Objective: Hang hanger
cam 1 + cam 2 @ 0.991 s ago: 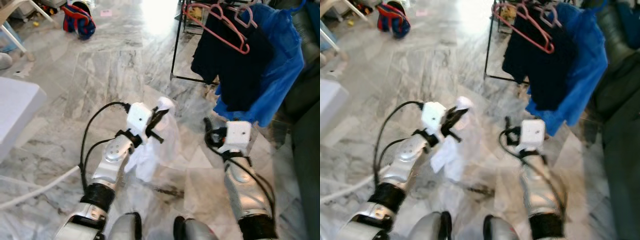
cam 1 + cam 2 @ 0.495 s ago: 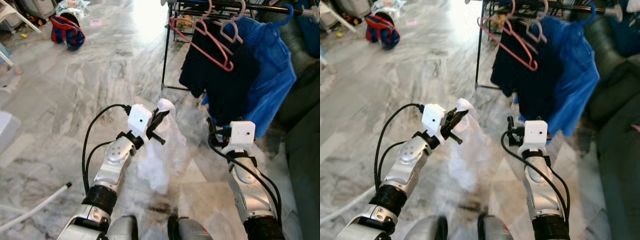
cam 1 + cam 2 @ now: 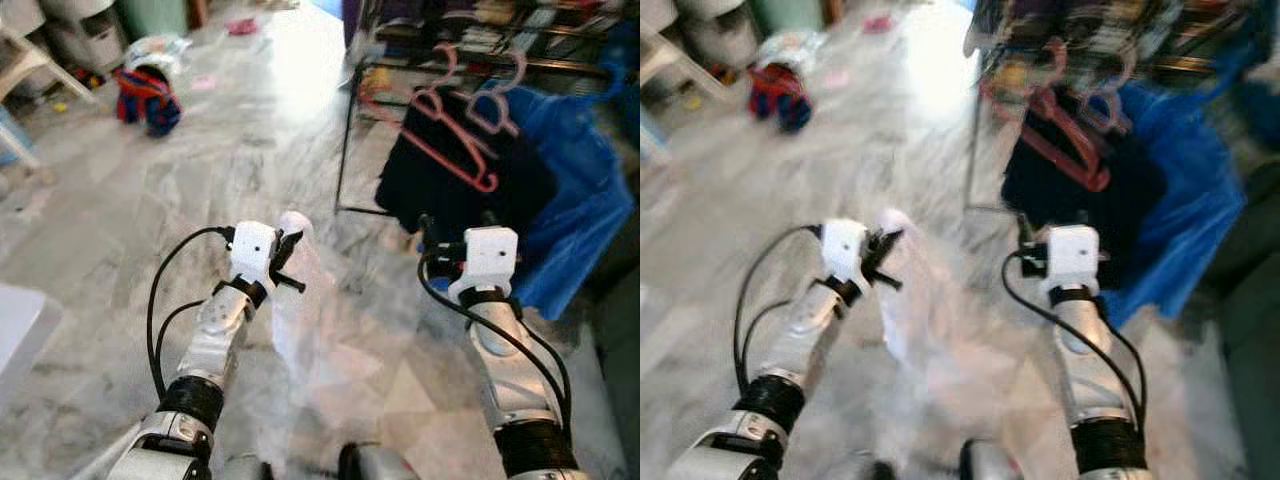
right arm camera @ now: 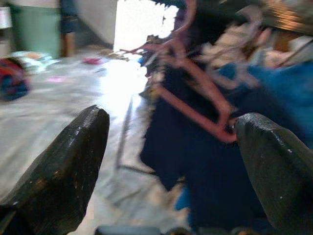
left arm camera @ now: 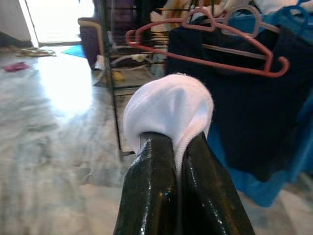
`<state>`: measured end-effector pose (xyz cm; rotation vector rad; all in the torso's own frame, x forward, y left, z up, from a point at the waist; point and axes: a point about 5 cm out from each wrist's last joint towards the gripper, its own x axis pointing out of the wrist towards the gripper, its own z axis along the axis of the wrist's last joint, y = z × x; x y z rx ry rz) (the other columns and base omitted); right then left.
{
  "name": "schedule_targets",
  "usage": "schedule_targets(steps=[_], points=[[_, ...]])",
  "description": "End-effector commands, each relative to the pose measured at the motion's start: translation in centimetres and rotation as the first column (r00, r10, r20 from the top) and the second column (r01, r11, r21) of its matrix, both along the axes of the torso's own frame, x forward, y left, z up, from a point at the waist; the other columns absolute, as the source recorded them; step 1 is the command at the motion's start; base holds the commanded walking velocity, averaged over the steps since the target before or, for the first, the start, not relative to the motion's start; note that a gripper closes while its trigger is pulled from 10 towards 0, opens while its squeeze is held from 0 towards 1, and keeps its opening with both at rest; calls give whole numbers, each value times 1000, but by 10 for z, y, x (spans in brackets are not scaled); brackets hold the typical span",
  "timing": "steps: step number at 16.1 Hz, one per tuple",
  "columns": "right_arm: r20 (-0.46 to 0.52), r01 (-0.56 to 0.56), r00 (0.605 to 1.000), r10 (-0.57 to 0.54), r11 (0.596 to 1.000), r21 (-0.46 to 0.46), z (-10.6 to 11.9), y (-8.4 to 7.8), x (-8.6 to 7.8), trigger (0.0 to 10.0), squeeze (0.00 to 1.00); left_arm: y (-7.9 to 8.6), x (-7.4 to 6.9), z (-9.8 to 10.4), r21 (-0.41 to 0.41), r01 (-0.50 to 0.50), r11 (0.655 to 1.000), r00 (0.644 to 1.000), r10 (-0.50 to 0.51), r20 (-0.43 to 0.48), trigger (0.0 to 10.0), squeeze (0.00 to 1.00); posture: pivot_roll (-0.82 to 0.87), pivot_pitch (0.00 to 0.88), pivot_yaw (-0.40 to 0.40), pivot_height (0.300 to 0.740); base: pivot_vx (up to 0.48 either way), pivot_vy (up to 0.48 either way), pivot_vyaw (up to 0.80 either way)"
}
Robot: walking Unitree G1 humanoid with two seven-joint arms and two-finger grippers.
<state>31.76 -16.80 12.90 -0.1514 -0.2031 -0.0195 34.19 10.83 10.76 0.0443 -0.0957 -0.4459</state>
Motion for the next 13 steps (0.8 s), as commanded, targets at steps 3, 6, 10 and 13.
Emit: schedule_targets(steps=[3, 6, 10, 13], points=[[-22, -8, 1000, 8, 1000, 13, -8, 10, -3, 10000, 0, 14, 2, -2, 4, -60, 998, 998, 60, -9, 10000, 0, -14, 88, -39, 740, 0, 0, 0], [-26, 5, 1000, -5, 1000, -6, -11, 6, -3, 10000, 0, 18, 0, -4, 53, -38, 998, 999, 38, 6, 10000, 0, -13, 37, -50, 740, 0, 0, 0], [-52, 88, 995, -88, 996, 7, -20, -13, -9, 10000, 0, 28, -2, -14, -10, -111, 994, 992, 111, -52, 10000, 0, -28, 0, -36, 740, 0, 0, 0], [-117, 96, 989, -92, 995, 29, -40, -10, -11, 10000, 0, 27, -5, -29, -76, -182, 980, 976, 171, -137, 10000, 0, -35, 0, -22, 740, 0, 0, 0]])
